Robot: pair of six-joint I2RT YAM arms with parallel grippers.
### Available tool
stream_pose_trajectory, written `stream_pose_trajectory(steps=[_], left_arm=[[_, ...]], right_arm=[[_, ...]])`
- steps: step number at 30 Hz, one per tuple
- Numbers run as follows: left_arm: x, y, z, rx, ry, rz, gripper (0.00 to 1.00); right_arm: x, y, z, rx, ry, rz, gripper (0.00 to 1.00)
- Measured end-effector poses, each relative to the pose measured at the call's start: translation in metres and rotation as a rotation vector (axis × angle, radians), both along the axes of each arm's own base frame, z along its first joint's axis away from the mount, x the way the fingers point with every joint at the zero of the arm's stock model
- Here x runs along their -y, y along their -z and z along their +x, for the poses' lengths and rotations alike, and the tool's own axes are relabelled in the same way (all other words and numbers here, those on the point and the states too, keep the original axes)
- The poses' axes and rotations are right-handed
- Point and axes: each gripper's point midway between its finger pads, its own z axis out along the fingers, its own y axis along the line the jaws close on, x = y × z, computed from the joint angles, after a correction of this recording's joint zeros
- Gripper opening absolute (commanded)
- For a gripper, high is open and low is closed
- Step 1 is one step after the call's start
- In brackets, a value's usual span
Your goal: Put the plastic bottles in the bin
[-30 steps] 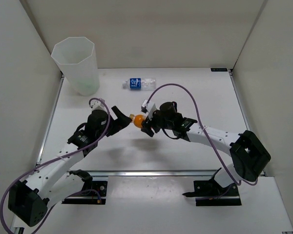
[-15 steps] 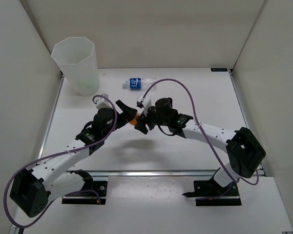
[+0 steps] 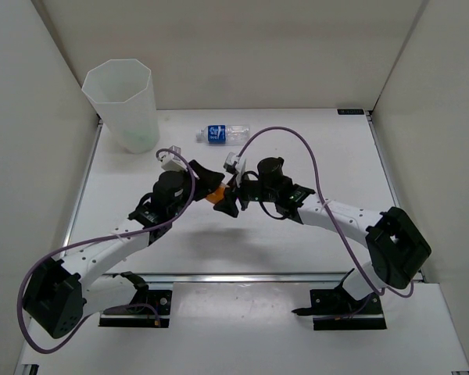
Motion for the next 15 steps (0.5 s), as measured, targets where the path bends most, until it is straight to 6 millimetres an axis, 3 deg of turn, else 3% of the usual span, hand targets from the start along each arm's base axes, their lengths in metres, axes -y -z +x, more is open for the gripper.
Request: stream_pose_trajectory(steps=[4, 6, 10, 13, 15], left_arm=[[-0.001, -0.007, 0.001, 0.017, -0.003, -0.028, 0.06], [-0.005, -0.009, 0.002, 0.020, -0.006, -0.034, 0.00], [-0.008, -0.013, 0.004, 0.029, -0.009, -0.033, 0.00], [-0.012, -0.021, 0.008, 0.036, -0.014, -0.028, 0.00], [-0.026, -0.027, 0.019, 0.053, -0.060, 0.005, 0.00]], right_arm=[[-0.001, -0.001, -0.001, -0.016, 0.006, 0.002, 0.40], [-0.002, -0.003, -0.001, -0.009, 0.009, 0.008, 0.41], [-0.004, -0.007, 0.001, 0.006, 0.011, 0.021, 0.55], [-0.007, -0.014, 0.004, 0.023, 0.014, 0.040, 0.74], [-0.004, -0.020, 0.008, 0.038, 0.024, 0.051, 0.82]])
